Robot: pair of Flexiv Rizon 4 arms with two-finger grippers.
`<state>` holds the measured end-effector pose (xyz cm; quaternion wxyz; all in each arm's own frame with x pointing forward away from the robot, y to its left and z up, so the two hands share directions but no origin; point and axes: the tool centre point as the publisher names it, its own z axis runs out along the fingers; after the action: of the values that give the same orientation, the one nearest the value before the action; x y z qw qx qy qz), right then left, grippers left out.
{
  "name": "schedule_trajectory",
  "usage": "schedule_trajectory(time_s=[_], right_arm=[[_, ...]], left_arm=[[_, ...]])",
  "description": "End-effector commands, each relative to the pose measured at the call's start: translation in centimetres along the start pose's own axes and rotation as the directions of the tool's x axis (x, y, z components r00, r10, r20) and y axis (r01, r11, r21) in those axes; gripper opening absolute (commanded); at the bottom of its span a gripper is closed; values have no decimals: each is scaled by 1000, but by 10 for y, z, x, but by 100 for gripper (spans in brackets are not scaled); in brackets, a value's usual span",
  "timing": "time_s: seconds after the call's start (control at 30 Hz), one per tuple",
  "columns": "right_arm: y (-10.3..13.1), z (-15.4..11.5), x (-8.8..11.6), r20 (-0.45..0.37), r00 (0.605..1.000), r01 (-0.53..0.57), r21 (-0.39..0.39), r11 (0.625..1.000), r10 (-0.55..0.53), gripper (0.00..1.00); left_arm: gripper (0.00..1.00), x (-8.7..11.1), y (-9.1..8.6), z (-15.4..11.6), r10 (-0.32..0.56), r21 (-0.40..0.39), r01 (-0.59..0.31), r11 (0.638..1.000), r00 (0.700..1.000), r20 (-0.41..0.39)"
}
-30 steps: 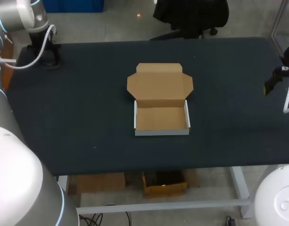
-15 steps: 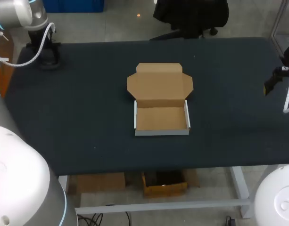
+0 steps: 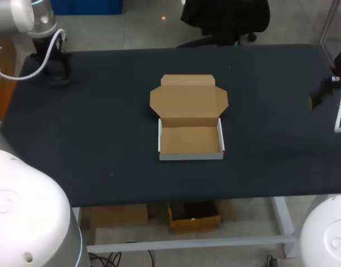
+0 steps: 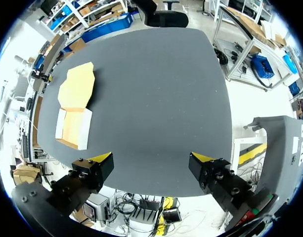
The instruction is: Assemble the packaging by folding the flat box into shape, placing the metal phone stand inside, and closing the box properly
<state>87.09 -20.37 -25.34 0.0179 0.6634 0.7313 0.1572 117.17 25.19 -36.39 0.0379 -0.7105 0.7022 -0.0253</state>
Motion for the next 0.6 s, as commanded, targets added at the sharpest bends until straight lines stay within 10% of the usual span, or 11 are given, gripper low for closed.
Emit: schedule_trajectory(time_s=[0.03, 0.23, 0.6], right_arm=[[0, 0, -5, -57, 992, 112, -87, 990, -117, 100], [12, 0, 3, -137, 933, 305, -193, 933, -334, 100], [23, 10, 20, -186, 692, 604, -380, 701, -697, 100]], left_arm=[[0, 4, 18, -12, 6, 87, -6, 996, 1000, 6], [0, 11, 32, -21, 35, 97, -34, 995, 999, -4], [0, 31, 57, -34, 108, 111, -107, 988, 994, -7]])
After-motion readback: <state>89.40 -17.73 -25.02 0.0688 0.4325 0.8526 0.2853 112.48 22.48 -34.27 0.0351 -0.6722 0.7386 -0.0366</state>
